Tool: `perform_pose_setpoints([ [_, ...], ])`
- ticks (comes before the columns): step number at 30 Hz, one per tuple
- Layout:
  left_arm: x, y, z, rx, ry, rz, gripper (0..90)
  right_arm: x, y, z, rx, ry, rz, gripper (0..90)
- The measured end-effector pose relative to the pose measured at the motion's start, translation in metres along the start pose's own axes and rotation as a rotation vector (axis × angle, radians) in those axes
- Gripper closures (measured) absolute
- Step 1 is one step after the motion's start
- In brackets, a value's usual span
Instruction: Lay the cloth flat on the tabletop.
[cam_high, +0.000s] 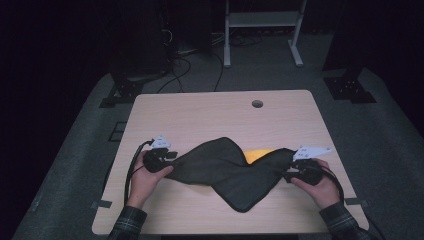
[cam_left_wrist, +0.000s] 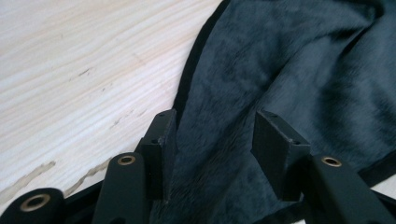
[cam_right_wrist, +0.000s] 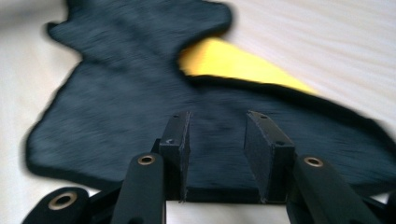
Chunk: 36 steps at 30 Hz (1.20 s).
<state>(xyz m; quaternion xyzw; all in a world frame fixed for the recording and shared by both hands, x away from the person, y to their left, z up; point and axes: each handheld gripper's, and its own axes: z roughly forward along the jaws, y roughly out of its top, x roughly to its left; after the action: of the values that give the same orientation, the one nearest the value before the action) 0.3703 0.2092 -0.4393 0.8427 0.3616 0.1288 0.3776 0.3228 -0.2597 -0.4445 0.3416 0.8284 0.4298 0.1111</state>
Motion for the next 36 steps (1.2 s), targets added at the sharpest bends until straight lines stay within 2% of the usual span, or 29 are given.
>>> perform_pose_setpoints([
  [1,0.0,-0.002,0.0,0.002,-0.003,-0.002,48.9,0.006,0.0,0.002,0.01,0.018,-0.01,59.6],
  [2,0.0,-0.003,0.0,0.003,-0.005,-0.001,47.9,0.018,0.001,0.007,0.022,0.046,-0.039,59.4],
  [4,0.0,-0.003,0.0,0.003,-0.011,0.001,47.2,0.022,0.001,0.008,0.02,0.062,-0.044,59.4],
  [6,-0.001,-0.004,-0.001,0.004,-0.008,0.008,45.8,0.038,0.001,0.014,0.031,0.111,-0.072,59.3],
  [7,-0.001,-0.005,-0.003,0.008,-0.003,0.015,45.8,0.038,0.001,0.014,0.031,0.111,-0.072,59.3],
  [8,-0.001,-0.008,-0.006,0.006,0.002,0.016,45.0,0.049,0.0,0.019,0.046,0.151,-0.101,59.3],
  [9,-0.001,-0.008,-0.006,0.006,0.002,0.016,45.0,0.049,0.0,0.019,0.046,0.151,-0.101,59.3],
  [10,0.0,-0.012,-0.01,0.014,0.012,0.018,44.7,0.058,0.0,0.024,0.06,0.179,-0.123,59.4],
  [14,0.003,-0.022,-0.015,0.027,0.025,0.016,44.2,0.075,0.001,0.034,0.085,0.234,-0.171,59.8],
  [16,0.004,-0.025,-0.017,0.038,0.023,0.017,44.0,0.078,0.002,0.035,0.089,0.244,-0.18,59.8],
  [17,0.005,-0.027,-0.018,0.039,0.024,0.014,43.5,0.087,0.002,0.041,0.107,0.272,-0.201,59.8],
  [20,0.008,-0.033,-0.022,0.049,0.03,0.014,43.1,0.096,0.0,0.048,0.13,0.292,-0.234,59.7],
  [24,0.012,-0.039,-0.022,0.063,0.011,0.026,43.7,0.103,-0.004,0.054,0.166,0.313,-0.261,59.7],
  [30,0.011,-0.04,-0.017,0.093,0.01,0.04,46.1,0.105,-0.004,0.055,0.174,0.313,-0.268,59.8],
  [32,0.011,-0.042,-0.014,0.127,0.014,0.04,54.3,0.108,-0.006,0.058,0.193,0.304,-0.295,62.1],
  [34,0.011,-0.042,-0.013,0.133,0.007,0.038,56.0,0.108,-0.006,0.058,0.191,0.3,-0.297,63.3],
  [35,0.01,-0.041,-0.014,0.134,-0.003,0.037,60.0,0.108,-0.005,0.058,0.192,0.294,-0.303,65.6],
  [36,0.01,-0.041,-0.014,0.138,-0.007,0.04,67.3,0.108,-0.005,0.058,0.192,0.283,-0.314,72.6],
])
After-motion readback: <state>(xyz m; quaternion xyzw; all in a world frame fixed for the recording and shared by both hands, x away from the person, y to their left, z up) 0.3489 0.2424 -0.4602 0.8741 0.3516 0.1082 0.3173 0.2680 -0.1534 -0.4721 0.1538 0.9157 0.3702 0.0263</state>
